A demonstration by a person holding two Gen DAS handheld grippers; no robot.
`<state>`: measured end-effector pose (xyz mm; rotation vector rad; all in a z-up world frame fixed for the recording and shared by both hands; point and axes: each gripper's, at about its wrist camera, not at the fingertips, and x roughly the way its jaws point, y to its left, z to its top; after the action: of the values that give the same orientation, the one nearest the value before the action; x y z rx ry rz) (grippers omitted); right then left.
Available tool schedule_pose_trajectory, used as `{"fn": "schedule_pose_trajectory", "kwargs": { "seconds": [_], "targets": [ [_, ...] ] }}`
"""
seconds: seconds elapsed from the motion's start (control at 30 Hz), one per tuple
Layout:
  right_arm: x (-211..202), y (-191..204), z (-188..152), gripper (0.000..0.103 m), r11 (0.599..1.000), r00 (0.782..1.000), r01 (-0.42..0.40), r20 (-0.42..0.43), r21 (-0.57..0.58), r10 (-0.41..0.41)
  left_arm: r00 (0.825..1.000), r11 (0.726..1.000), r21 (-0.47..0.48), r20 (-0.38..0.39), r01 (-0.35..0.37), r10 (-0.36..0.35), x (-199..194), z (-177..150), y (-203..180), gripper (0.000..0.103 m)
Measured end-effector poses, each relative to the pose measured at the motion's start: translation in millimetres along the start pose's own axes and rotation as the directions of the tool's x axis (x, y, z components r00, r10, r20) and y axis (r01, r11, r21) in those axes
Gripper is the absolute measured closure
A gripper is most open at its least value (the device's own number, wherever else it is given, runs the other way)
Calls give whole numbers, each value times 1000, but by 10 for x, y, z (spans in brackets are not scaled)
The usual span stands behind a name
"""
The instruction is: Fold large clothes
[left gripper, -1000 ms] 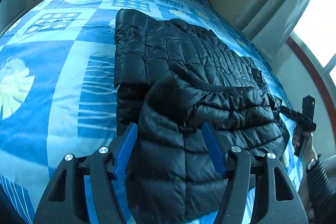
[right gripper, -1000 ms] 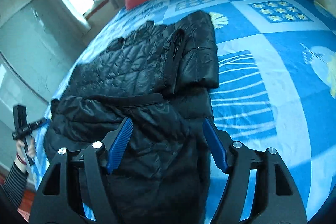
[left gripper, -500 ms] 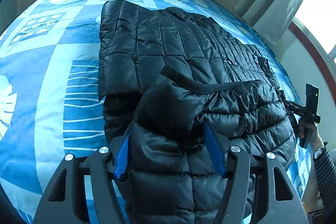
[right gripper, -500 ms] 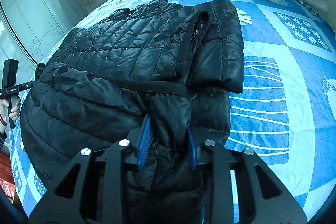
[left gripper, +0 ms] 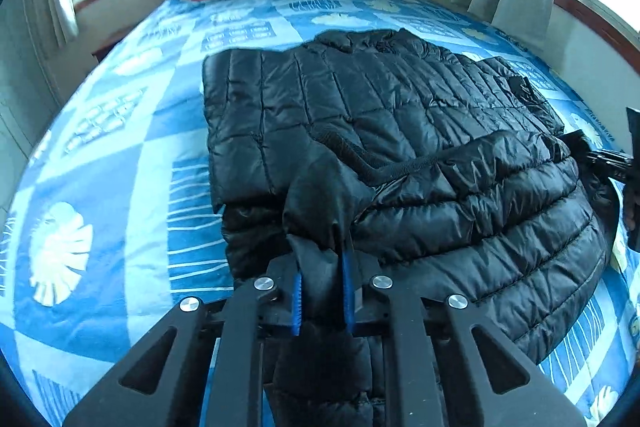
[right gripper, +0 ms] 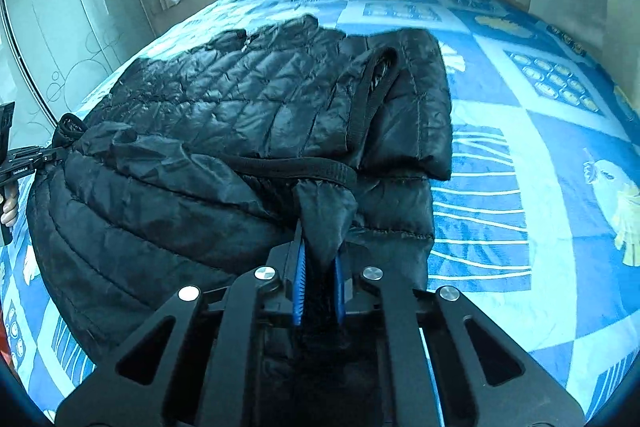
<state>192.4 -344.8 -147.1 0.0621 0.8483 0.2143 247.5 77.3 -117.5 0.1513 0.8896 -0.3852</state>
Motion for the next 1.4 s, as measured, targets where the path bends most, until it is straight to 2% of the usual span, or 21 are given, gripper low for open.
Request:
{"fn": "schedule_pose_trajectory", "kwargs": {
  "seconds": [0.2, 0.33, 0.47, 0.6, 0.67, 0.8, 0.9, 1.03, 1.17, 1.27, 1.4],
  "targets": [
    [-449, 81, 176, 94, 1000, 992, 18, 124, -16, -16, 994, 999, 2, 106, -32, 32, -423, 160, -60, 90],
    [-640, 91, 526, 94, 999, 977, 40, 210, -15, -36, 981, 997, -10, 178, -70, 71, -590, 492, -37, 90],
    [-528, 75, 1063, 94, 996, 964, 88, 255, -11, -82, 969, 992, -21, 211, -127, 129, -465, 994, 59, 90],
    [-103, 48, 1730, 94, 987, 954, 158, 256, 9, -155, 960, 980, -57, 198, -191, 198, -130, 1547, 218, 90],
    [184, 17, 2021, 94, 981, 950, 189, 246, 33, -192, 951, 968, -71, 181, -241, 250, 150, 1845, 300, 90],
    [769, -61, 2331, 94, 973, 952, 220, 202, 63, -229, 941, 946, -98, 117, -308, 318, 761, 2156, 471, 90],
    [1255, -93, 2372, 94, 966, 957, 255, 134, 41, -258, 936, 934, -112, 57, -339, 346, 1156, 2173, 574, 90],
    [1777, -206, 2289, 94, 957, 956, 288, 50, 38, -290, 925, 922, -74, -31, -381, 380, 1715, 2029, 642, 90],
    [2074, -321, 2189, 92, 955, 958, 286, -23, 75, -285, 919, 918, -56, -36, -394, 392, 1910, 1940, 618, 90],
    [2291, -450, 2114, 82, 952, 958, 281, -88, 120, -272, 924, 921, -71, -31, -382, 381, 2007, 1914, 642, 88],
    [2344, -472, 2089, 78, 948, 957, 287, -92, 134, -277, 926, 922, -90, -26, -378, 377, 2067, 1864, 646, 86]
  ]
}}
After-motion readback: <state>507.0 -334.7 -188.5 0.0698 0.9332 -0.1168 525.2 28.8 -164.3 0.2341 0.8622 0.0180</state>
